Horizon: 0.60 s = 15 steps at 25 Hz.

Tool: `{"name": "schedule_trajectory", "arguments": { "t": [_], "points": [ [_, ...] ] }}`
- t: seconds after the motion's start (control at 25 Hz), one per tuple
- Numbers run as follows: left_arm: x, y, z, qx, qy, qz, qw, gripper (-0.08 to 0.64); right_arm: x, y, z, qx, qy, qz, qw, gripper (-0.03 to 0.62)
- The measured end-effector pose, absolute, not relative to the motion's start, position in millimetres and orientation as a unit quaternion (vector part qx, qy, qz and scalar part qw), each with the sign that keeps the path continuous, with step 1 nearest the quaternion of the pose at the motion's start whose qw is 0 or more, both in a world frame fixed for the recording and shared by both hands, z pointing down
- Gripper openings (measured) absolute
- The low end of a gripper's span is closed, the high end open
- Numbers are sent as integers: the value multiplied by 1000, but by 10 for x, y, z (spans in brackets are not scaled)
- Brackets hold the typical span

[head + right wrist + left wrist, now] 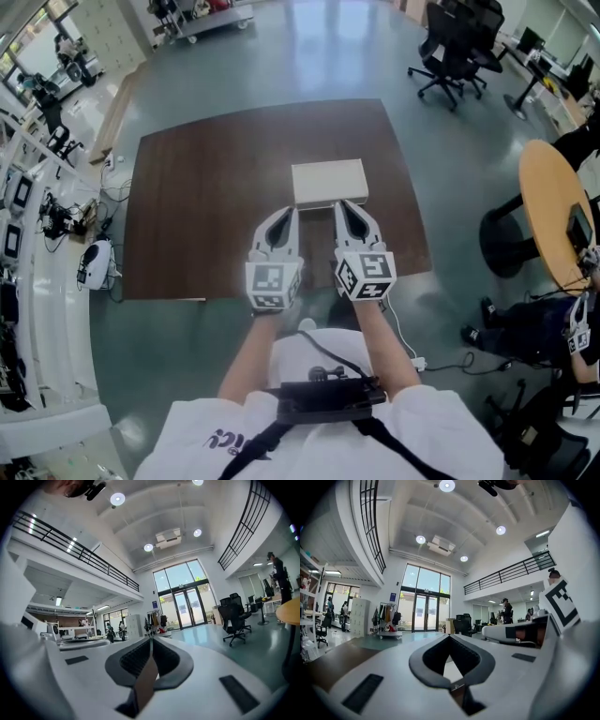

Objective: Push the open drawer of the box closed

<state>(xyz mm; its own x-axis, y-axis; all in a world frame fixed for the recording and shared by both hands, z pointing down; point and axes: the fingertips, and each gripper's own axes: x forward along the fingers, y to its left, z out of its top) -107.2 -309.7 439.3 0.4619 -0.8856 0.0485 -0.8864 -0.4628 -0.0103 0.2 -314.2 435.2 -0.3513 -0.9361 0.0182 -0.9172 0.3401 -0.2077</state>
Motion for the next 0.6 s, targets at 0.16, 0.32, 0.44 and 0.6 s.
{"name": "schedule_trajectory", "arguments": {
  "t": [0.16,0.32,0.44,0.6],
  "points": [
    [-1140,-3007,4375,855,-519,17,2,-3,-65,-3058,4353,-567,818,-82,50,21],
    [-1204,-2958,4360,854,-520,14,1,-3,-166,-2992,4315,-564,822,-70,45,6],
    [-1237,-2927,4363,855,-518,11,5,-3,-221,-2945,4315,-566,821,-68,38,6],
    [-1252,-2897,4344,858,-513,8,3,-3,-239,-2914,4347,-581,811,-67,10,6]
  ]
}}
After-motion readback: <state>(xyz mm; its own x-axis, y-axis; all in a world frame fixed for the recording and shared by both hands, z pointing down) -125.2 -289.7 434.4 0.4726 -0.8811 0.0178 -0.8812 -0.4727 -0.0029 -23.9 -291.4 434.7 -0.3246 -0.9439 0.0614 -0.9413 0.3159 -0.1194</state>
